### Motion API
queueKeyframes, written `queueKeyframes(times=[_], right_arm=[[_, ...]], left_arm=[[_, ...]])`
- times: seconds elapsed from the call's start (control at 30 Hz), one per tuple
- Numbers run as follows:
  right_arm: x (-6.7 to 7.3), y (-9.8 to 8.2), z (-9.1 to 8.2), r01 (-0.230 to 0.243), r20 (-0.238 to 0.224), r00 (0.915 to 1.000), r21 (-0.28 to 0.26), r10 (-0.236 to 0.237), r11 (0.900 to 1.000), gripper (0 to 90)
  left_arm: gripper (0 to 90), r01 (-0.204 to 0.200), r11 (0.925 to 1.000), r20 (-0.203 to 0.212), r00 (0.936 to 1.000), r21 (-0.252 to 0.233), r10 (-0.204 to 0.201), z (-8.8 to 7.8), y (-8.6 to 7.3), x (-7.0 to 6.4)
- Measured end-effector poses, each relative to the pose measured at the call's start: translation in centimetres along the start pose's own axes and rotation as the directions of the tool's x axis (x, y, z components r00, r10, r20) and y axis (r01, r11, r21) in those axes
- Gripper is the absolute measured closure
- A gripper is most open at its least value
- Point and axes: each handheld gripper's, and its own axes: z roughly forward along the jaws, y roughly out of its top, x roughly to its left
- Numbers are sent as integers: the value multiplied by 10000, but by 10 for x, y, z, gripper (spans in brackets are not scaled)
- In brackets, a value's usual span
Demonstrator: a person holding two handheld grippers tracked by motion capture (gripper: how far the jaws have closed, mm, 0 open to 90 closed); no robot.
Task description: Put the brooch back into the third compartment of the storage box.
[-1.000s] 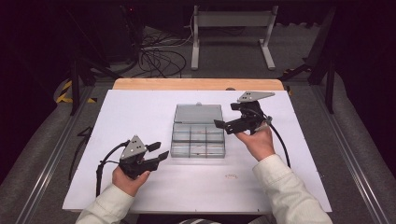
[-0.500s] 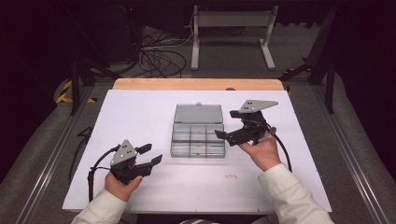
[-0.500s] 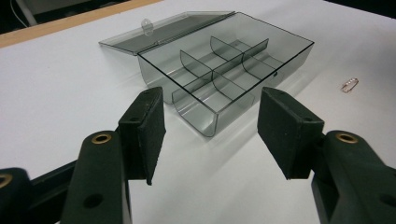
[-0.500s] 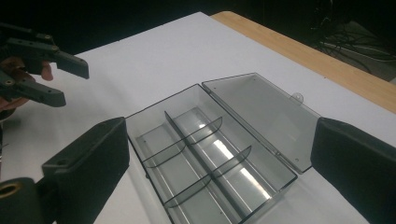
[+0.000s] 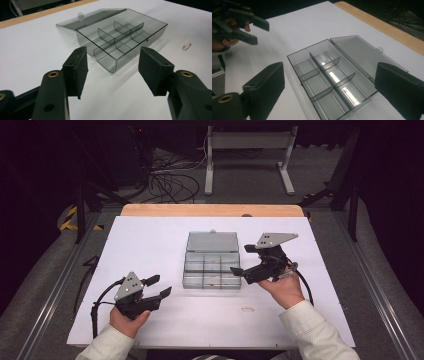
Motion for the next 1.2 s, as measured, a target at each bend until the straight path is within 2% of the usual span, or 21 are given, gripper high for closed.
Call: queueKeyframes(times=[0.17, 0.4, 0.53, 0.83, 1.1, 1.2], right_arm=[[8, -2, -3, 437, -213, 9989, 508, -427, 9978, 164], [19, -9, 0, 921, -484, 9951, 1362, -862, 9864, 204], [23, -14, 1, 1264, -651, 9911, 1831, -1163, 9749, 245], [27, -25, 5, 1644, -856, 9855, 2687, -1465, 9491, 298], [31, -32, 9, 1878, -1008, 9815, 3418, -1628, 9208, 340], [32, -35, 11, 2037, -1116, 9784, 3729, -1742, 9052, 351]], left_arm=[[412, 37, 10000, -11, 10000, -6, -37, -2, -1, 0], [416, -18, 10000, -11, 10000, -22, 18, -2, -2, -1], [417, -26, 10000, -41, 10000, -16, 26, -2, -2, 0], [419, 1, 10000, 27, 10000, 38, -1, -2, -2, -1], [419, -52, 10000, 53, 10000, 66, 52, -2, -2, -1], [419, -41, 10000, 82, 10000, 71, 40, -1, -2, -1]])
